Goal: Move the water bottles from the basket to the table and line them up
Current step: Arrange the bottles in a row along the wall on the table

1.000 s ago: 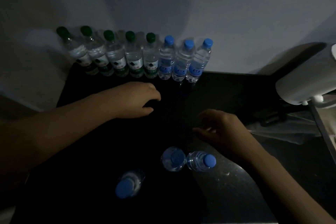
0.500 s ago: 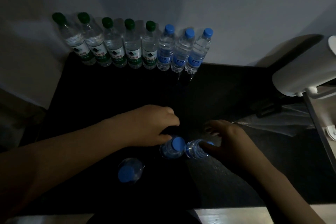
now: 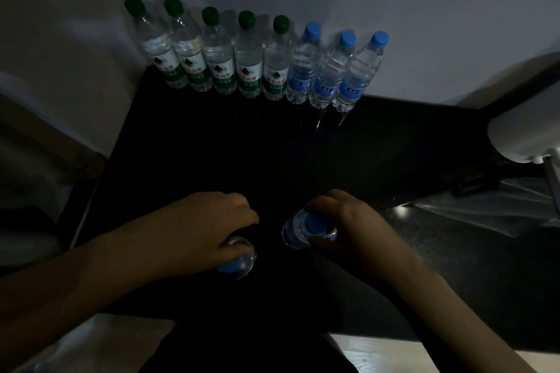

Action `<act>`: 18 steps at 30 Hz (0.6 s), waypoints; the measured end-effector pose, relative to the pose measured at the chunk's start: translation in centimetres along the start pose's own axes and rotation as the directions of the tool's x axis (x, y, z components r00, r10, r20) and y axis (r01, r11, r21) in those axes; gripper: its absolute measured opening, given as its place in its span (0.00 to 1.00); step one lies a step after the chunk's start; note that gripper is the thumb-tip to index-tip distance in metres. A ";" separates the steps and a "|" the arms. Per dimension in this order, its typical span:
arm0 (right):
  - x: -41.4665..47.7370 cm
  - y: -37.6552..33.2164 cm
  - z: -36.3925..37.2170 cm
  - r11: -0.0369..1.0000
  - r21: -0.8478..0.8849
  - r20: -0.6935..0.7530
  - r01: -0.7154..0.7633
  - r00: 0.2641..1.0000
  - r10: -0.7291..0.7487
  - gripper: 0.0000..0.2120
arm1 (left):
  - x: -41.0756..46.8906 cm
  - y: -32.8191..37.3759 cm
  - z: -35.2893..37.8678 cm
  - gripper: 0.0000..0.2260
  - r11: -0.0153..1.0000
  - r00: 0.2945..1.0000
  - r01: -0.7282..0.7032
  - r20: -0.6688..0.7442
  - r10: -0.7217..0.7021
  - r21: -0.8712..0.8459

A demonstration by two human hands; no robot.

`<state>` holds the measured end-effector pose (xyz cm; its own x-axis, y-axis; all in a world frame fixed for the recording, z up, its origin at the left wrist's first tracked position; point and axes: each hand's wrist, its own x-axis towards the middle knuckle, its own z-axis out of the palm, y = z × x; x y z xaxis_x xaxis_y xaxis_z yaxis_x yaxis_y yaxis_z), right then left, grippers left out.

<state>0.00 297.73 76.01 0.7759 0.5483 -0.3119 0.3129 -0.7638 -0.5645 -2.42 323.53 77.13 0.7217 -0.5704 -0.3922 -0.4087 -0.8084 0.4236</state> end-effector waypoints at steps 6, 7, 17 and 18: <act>0.6 0.3 0.7 0.999 -0.031 -0.031 0.016 0.999 -0.017 0.20 | -1.2 0.4 0.9 0.18 0.999 0.999 0.052 -0.013 -0.052 0.005; 0.7 0.3 0.7 0.999 -0.038 -0.036 0.018 0.999 -0.020 0.20 | -1.4 0.4 1.2 0.16 0.998 0.998 0.055 0.008 -0.055 -0.003; 1.6 1.3 -0.8 1.000 0.017 -0.125 0.011 0.992 -0.008 0.14 | -0.7 -0.4 1.8 0.08 0.992 0.996 0.091 0.006 -0.091 -0.092; 1.9 1.4 -1.5 1.000 0.004 -0.145 0.010 0.989 -0.010 0.13 | -0.5 -0.6 1.4 0.07 0.988 0.995 0.095 -0.004 -0.096 -0.119</act>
<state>2.68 297.20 75.75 0.8442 0.5005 -0.1920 0.3187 -0.7567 -0.5708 -3.33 324.08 75.96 0.7598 -0.4897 -0.4278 -0.2693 -0.8358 0.4785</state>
